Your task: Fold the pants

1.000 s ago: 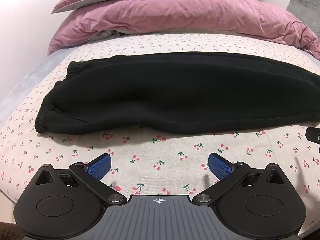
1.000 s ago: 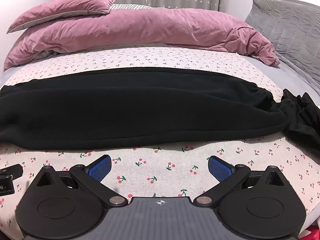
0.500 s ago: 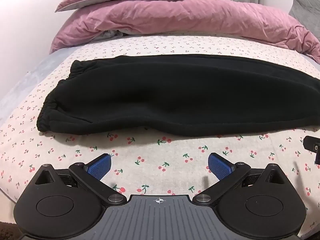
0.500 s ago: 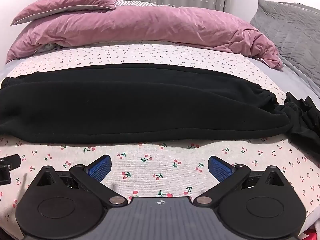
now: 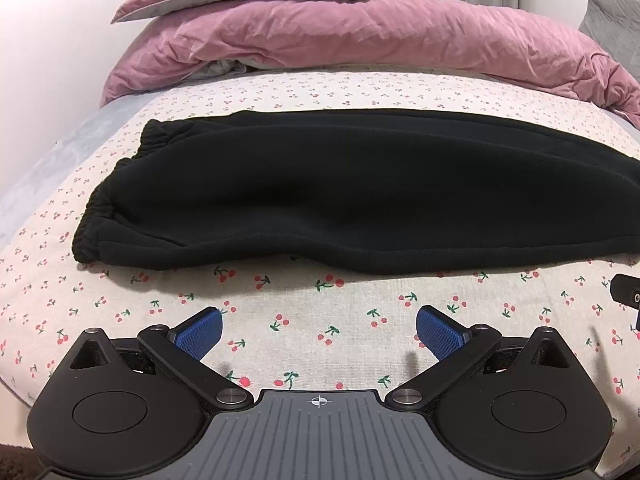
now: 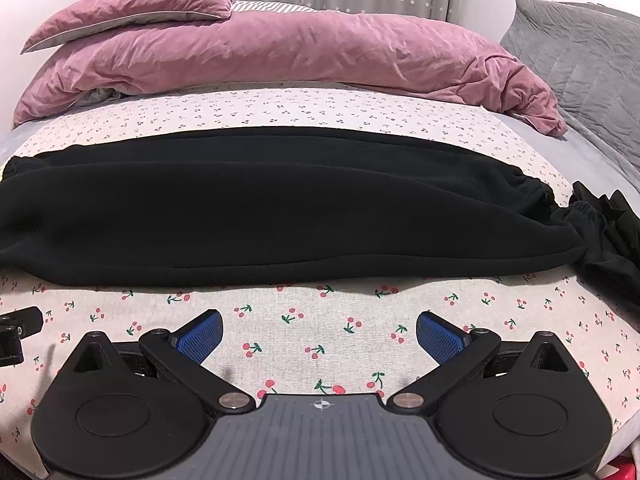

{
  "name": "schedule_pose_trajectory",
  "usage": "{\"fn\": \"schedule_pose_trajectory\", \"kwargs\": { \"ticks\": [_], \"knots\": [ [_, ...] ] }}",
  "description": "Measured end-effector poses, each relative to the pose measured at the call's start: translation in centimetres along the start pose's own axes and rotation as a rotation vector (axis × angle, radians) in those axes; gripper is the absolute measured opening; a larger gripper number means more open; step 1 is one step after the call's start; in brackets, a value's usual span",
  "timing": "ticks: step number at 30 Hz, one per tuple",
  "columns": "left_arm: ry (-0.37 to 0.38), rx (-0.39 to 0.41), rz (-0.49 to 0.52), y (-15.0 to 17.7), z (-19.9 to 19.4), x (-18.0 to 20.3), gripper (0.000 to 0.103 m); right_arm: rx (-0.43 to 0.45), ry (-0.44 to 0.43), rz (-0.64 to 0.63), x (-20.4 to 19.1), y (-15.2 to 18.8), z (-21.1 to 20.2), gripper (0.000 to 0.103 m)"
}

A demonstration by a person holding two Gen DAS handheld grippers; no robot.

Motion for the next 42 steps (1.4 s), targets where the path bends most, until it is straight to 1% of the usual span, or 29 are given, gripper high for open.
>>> {"fn": "schedule_pose_trajectory", "kwargs": {
  "ticks": [14, 42],
  "knots": [
    [-0.001, -0.008, 0.005, 0.18, 0.27, 0.05, 0.103, -0.001, -0.012, 0.002, -0.12, -0.03, 0.01, 0.103],
    [0.001, -0.01, 0.005, 0.27, 0.34, -0.17, 0.103, 0.001, -0.009, -0.001, 0.1, 0.06, 0.02, 0.103]
  ]
}}
Point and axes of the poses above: each gripper's, at about its wrist camera, not at the fingertips, and z roughly the way its jaws point, x to its right, y to its underside, the point moved 4 cm from there along z, roughly the way its jaws point, and after that the axes turned 4 degrees about -z, right-handed, at the moved point
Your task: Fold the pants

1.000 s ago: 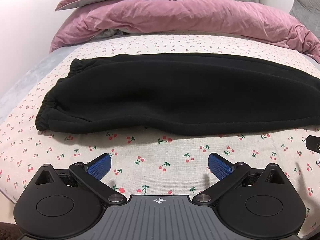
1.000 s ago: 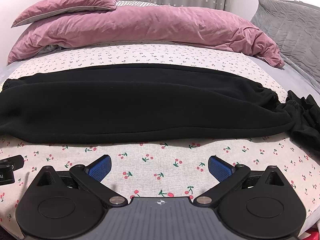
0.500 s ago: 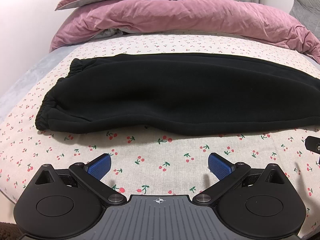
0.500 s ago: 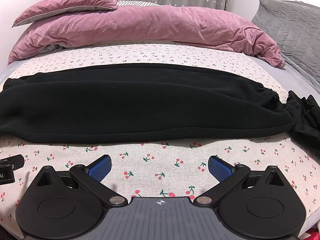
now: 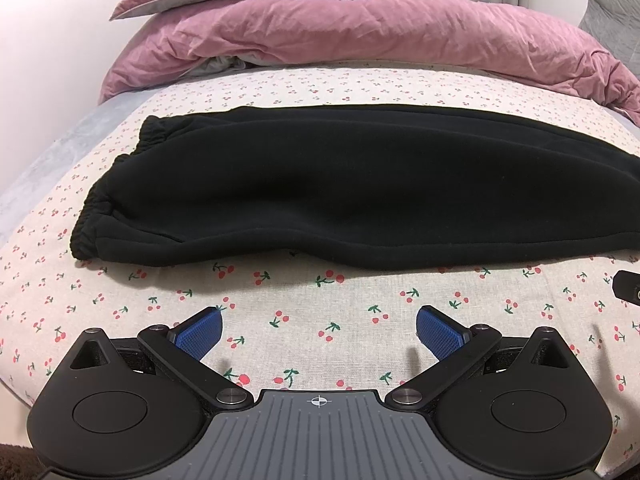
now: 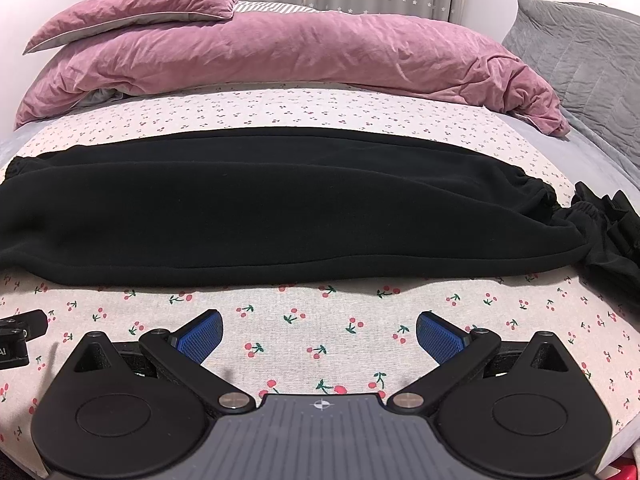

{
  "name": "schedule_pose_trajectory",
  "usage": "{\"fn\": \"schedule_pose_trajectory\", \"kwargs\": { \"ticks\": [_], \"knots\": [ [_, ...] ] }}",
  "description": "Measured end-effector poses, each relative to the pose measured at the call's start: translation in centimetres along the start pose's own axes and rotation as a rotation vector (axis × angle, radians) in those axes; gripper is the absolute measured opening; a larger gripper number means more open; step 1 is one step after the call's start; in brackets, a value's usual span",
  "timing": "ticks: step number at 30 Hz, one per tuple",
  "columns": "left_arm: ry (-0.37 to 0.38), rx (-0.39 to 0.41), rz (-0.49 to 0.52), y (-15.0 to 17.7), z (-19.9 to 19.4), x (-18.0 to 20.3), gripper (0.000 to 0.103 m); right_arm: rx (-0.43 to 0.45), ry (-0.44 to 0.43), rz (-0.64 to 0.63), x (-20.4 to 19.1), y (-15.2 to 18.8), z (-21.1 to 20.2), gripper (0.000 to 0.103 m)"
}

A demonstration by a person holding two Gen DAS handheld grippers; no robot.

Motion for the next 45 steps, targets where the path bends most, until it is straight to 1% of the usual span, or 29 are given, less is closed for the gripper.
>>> {"fn": "schedule_pose_trajectory", "kwargs": {
  "ticks": [14, 22, 24, 26, 29, 30, 31, 34, 36, 38, 40, 42, 45],
  "knots": [
    [-0.003, -0.007, -0.016, -0.2, 0.1, -0.6, 0.103, -0.01, 0.011, -0.01, -0.1, 0.1, 0.3, 0.103],
    [-0.022, -0.003, -0.022, -0.1, 0.5, -1.1, 0.103, -0.019, 0.033, 0.009, 0.7, 0.0, 0.7, 0.103],
    [-0.019, 0.017, -0.023, -0.2, 0.4, -1.4, 0.103, -0.015, 0.046, 0.008, 1.1, 0.0, 0.9, 0.103],
    [0.014, 0.062, -0.014, -0.2, 0.3, -1.7, 0.103, -0.014, 0.059, 0.014, 1.7, 0.0, 1.1, 0.103],
    [0.023, 0.167, -0.001, -0.3, -0.3, -2.4, 0.103, -0.033, 0.055, 0.022, 2.8, 0.2, 1.7, 0.103],
    [0.019, 0.179, -0.002, -0.5, -0.4, -2.8, 0.103, -0.046, 0.052, 0.019, 3.2, 0.4, 1.9, 0.103],
    [0.015, 0.173, -0.006, -0.7, -0.3, -3.1, 0.103, -0.065, 0.05, 0.025, 3.5, 0.5, 2.2, 0.103],
    [0.036, 0.136, -0.057, -1.4, 0.3, -4.8, 0.103, -0.11, 0.035, 0.095, 5.3, 1.1, 2.9, 0.103],
    [0.052, 0.097, -0.09, -1.9, 0.9, -6.2, 0.103, -0.137, 0.019, 0.157, 6.9, 1.2, 3.3, 0.103],
    [0.111, 0.072, -0.133, -2.2, 1.4, -7.9, 0.103, -0.154, 0.012, 0.226, 9.0, 1.1, 3.8, 0.103],
    [0.164, 0.016, -0.227, -2.5, 2.3, -10.2, 0.102, -0.174, 0.021, 0.278, 10.9, 0.8, 4.4, 0.102],
    [0.19, -0.032, -0.325, -2.5, 3.2, -12.4, 0.101, -0.168, 0.017, 0.353, 13.3, 0.4, 5.0, 0.098],
    [0.207, -0.033, -0.457, -2.4, 3.8, -15.7, 0.101, -0.147, -0.044, 0.498, 16.6, -0.1, 6.1, 0.092]
  ]
}}
Point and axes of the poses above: each gripper's, at about its wrist camera, not at the fingertips, and z roughly the way its jaws point, x to its right, y to its underside, the point moved 4 cm from there along z, roughly the way its jaws point, and after that the axes turned 4 degrees about -z, right-handed, at the moved point
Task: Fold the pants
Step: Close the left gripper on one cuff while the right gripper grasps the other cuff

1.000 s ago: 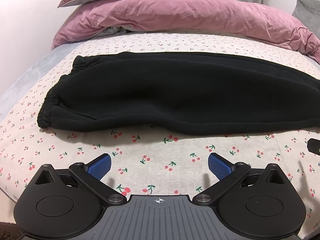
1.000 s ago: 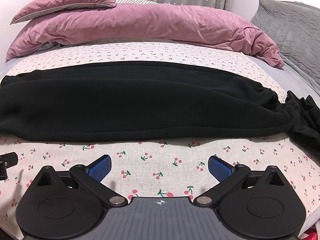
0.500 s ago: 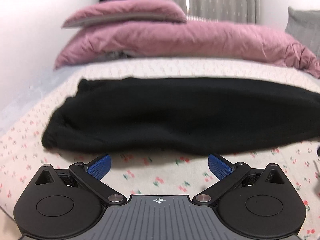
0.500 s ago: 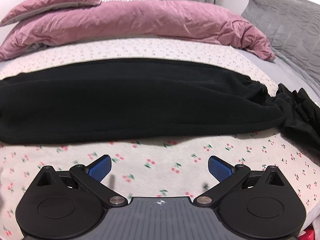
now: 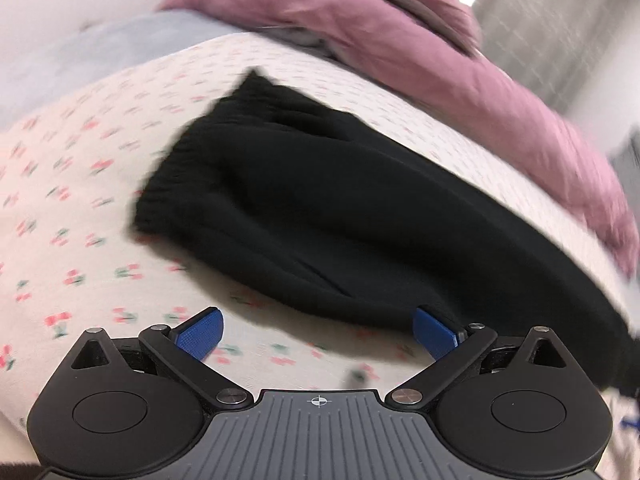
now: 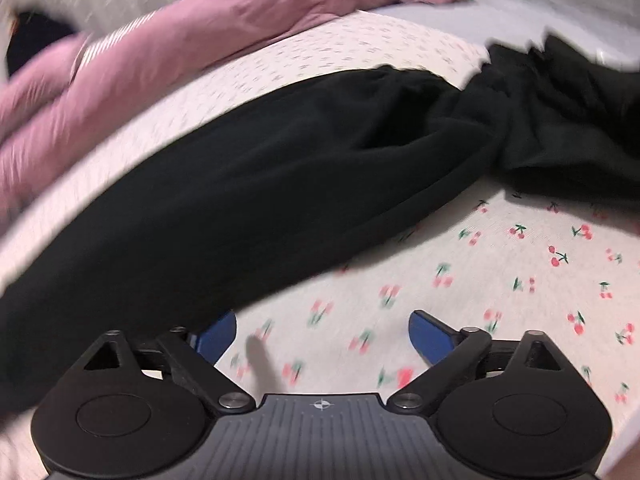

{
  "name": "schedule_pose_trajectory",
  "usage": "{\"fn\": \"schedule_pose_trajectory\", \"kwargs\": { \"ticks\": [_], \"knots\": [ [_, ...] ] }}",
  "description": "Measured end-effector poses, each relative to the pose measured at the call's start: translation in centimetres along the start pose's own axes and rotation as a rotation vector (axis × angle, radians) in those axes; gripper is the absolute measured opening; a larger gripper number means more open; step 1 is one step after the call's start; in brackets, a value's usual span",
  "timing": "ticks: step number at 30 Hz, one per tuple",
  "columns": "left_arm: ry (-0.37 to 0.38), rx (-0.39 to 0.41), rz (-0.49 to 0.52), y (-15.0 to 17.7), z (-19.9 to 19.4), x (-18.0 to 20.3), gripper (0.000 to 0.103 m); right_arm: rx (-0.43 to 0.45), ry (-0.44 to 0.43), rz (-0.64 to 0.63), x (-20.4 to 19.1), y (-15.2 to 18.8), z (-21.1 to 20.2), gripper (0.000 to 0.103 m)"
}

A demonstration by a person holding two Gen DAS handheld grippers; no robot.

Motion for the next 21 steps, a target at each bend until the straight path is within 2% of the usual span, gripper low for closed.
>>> {"fn": "schedule_pose_trajectory", "kwargs": {
  "ticks": [3, 6, 9, 10, 11, 14, 16, 18, 19, 21],
  "knots": [
    [0.078, 0.016, -0.155, -1.0, 0.1, -3.1, 0.095, 0.057, -0.003, 0.089, 2.3, -1.9, 0.2, 0.074],
    [0.126, 0.06, -0.26, -1.6, 0.5, -5.0, 0.088, 0.106, -0.034, 0.221, 4.4, -2.6, 0.3, 0.07],
    [0.136, 0.097, -0.297, -2.0, 1.1, -5.4, 0.073, 0.144, -0.08, 0.304, 6.0, -3.1, 0.6, 0.064],
    [0.129, 0.104, -0.298, -2.0, 1.4, -5.3, 0.058, 0.161, -0.078, 0.316, 6.2, -3.2, 0.8, 0.058],
    [0.133, 0.104, -0.297, -2.2, 1.7, -5.2, 0.039, 0.177, -0.069, 0.328, 6.2, -3.2, 0.8, 0.055],
    [0.156, 0.083, -0.363, -2.1, 2.8, -6.0, 0.012, 0.231, -0.067, 0.384, 6.9, -3.3, 0.8, 0.05],
    [0.162, 0.073, -0.375, -2.1, 2.7, -6.4, 0.006, 0.263, -0.058, 0.407, 7.2, -3.4, 1.0, 0.044],
    [0.164, 0.07, -0.379, -2.5, 2.5, -6.5, 0.004, 0.287, -0.054, 0.406, 8.0, -4.0, 1.2, 0.026],
    [0.165, 0.073, -0.372, -2.7, 2.3, -6.6, 0.004, 0.288, -0.049, 0.395, 8.2, -4.1, 1.1, 0.009],
    [0.157, 0.085, -0.352, -3.0, 1.3, -6.9, 0.003, 0.29, -0.036, 0.374, 8.1, -4.1, 0.2, 0.007]
  ]
}}
Point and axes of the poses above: each gripper's, at about its wrist camera, not at the fingertips, and z roughly the way its jaws point, x to its right, y to its underside, the point moved 4 cm from there along z, roughly the way its jaws point, and after that the axes turned 4 degrees about -z, right-handed, at the moved point
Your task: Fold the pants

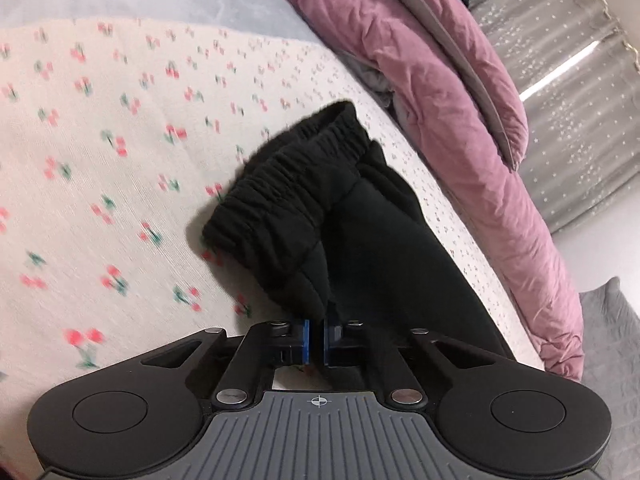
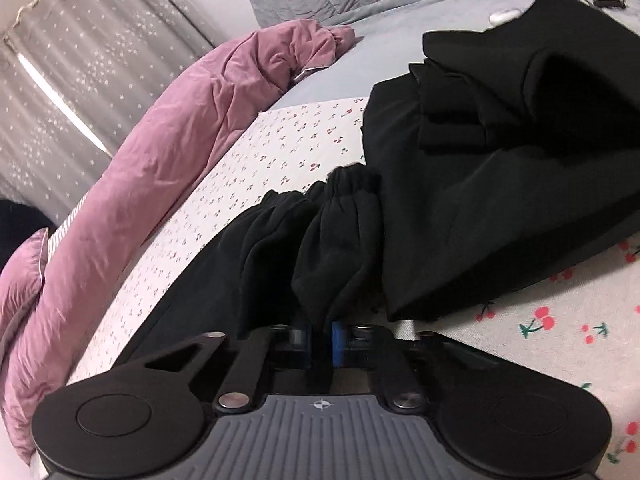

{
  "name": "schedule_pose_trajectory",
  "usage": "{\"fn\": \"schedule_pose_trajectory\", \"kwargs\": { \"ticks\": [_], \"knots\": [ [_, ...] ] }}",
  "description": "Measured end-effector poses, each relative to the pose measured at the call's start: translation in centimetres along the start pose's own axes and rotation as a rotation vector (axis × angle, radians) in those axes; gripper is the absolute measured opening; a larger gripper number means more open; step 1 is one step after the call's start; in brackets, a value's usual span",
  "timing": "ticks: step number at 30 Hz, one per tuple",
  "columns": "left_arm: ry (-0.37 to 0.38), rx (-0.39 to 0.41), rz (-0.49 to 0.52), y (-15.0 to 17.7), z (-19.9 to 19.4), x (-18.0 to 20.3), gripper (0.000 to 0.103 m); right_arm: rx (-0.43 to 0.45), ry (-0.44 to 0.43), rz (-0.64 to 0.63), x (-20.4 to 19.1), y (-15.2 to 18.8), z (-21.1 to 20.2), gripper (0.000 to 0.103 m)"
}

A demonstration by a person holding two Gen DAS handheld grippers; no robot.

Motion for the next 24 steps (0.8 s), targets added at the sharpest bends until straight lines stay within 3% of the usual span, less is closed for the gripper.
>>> {"fn": "schedule_pose_trajectory", "kwargs": {
  "ticks": [3, 6, 18, 24],
  "knots": [
    [-0.011, 0.021, -0.001, -1.2, -1.8, -0.5, 0.003, 0.048, 0.014, -0.099, -1.6, -0.3, -2.5, 0.005],
    [-0.036, 0.065, 0.014, -2.9, -4.0, -1.2, 0.003, 0.02, 0.03, -0.132, -2.0, 0.1, -4.6, 0.004],
    [-0.084, -0.015, 0.124, -3.4, -7.8, -2.1, 0.004, -0.02, 0.066, -0.232, -0.6, 2.5, -10.4, 0.003],
    [-0.172, -0.172, 0.235, -2.0, -5.7, -3.6, 0.009, -0.112, 0.133, -0.259, 1.6, 3.6, -9.5, 0.002]
  ]
}}
Point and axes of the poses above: each gripper's, at about its wrist camera, not at the fingertips, and z roughly the way its jaws point, x to its right, y to its underside, the point moved 4 cm from there along z, roughly the way its jaws point, and after that the axes turned 4 degrees about -z, right-handed, at the moved point
